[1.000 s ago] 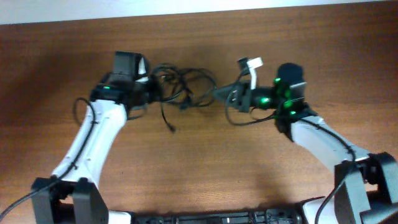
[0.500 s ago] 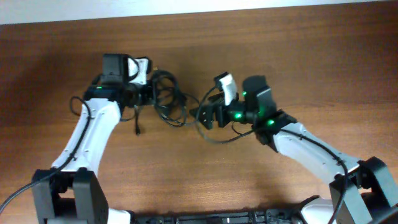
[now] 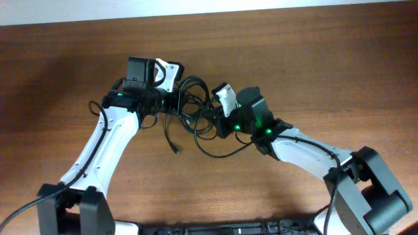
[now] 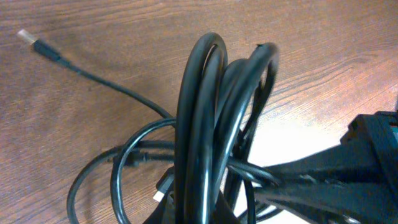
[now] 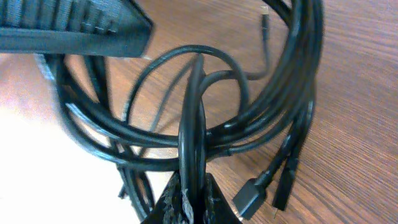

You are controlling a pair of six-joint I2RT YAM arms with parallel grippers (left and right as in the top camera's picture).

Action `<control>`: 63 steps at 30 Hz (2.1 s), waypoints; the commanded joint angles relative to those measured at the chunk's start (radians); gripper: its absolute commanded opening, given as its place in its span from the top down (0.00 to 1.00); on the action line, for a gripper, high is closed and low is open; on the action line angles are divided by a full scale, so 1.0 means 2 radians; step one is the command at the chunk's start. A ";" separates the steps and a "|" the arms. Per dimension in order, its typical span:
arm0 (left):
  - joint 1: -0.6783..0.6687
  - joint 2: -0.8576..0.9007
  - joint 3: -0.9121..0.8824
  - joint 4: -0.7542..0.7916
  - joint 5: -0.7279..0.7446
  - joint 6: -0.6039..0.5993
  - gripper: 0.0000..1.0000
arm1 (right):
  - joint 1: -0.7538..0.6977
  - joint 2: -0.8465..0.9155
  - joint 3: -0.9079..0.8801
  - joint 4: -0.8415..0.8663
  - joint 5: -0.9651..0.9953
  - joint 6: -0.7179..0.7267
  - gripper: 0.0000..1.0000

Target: Untangle cables

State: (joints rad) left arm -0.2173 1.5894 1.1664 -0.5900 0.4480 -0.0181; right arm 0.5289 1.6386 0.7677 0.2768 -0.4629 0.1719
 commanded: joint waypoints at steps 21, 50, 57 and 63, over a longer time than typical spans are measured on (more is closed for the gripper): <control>0.025 -0.015 0.000 0.036 -0.125 -0.146 1.00 | -0.186 -0.209 0.005 -0.188 -0.131 0.051 0.28; 0.023 -0.015 0.000 0.059 0.051 -0.109 1.00 | -0.048 -0.063 0.005 0.102 -0.086 0.095 0.96; 0.082 -0.015 0.000 0.057 -0.019 -0.199 1.00 | -0.174 -0.183 0.005 -0.133 -0.111 0.100 0.96; 0.109 -0.015 0.000 0.058 -0.146 -0.357 1.00 | -0.268 -0.216 0.005 -0.307 -0.088 0.064 0.96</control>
State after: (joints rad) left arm -0.0189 1.5620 1.1664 -0.4854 0.2657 -0.5869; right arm 0.0261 1.2194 0.7818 -0.2882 -0.6769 0.3328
